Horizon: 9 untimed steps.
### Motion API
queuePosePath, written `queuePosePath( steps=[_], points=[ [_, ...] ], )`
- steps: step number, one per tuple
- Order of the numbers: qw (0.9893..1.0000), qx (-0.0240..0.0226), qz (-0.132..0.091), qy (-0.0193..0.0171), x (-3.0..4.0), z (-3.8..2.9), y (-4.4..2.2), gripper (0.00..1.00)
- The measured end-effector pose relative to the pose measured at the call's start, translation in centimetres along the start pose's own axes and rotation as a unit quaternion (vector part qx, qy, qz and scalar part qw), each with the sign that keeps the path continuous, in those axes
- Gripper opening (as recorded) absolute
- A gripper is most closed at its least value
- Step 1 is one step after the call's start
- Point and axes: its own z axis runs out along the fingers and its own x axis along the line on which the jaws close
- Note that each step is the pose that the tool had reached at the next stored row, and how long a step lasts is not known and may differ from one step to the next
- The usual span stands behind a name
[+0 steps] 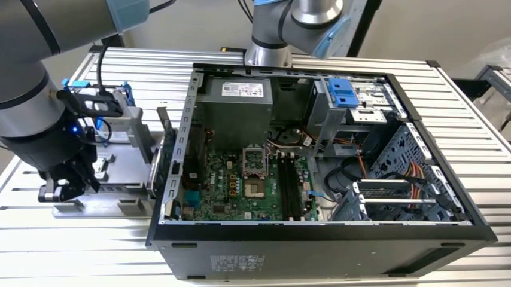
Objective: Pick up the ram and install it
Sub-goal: 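Pick up the ram and move it above insertion slot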
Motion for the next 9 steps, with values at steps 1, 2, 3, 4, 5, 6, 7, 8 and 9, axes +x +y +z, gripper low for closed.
queuePosePath(
  steps=[1, 2, 3, 4, 5, 6, 7, 8, 9],
  points=[
    [1.0000, 0.0000, 0.000, 0.0000, -0.01, -0.13, 0.00, 0.00],
    [1.0000, 0.0000, 0.000, 0.0000, -0.02, -0.26, 0.01, 0.00],
    [1.0000, 0.0000, 0.000, 0.0000, -0.02, -0.39, 0.01, 0.00],
    [1.0000, 0.0000, 0.000, -0.0001, -0.03, -0.52, 0.01, 0.00],
    [1.0000, 0.0000, 0.000, 0.0000, -0.04, -0.67, 0.02, 0.00],
    [1.0000, 0.0000, 0.000, 0.0000, -0.05, -0.81, 0.02, 0.00],
    [1.0000, 0.0000, 0.000, 0.0000, -0.05, -0.94, 0.03, 0.00],
    [1.0000, 0.0000, 0.000, 0.0000, -0.06, -1.08, 0.03, 0.00],
    [1.0000, 0.0000, 0.000, 0.0000, -0.07, -1.22, 0.04, 0.00]
  ],
)
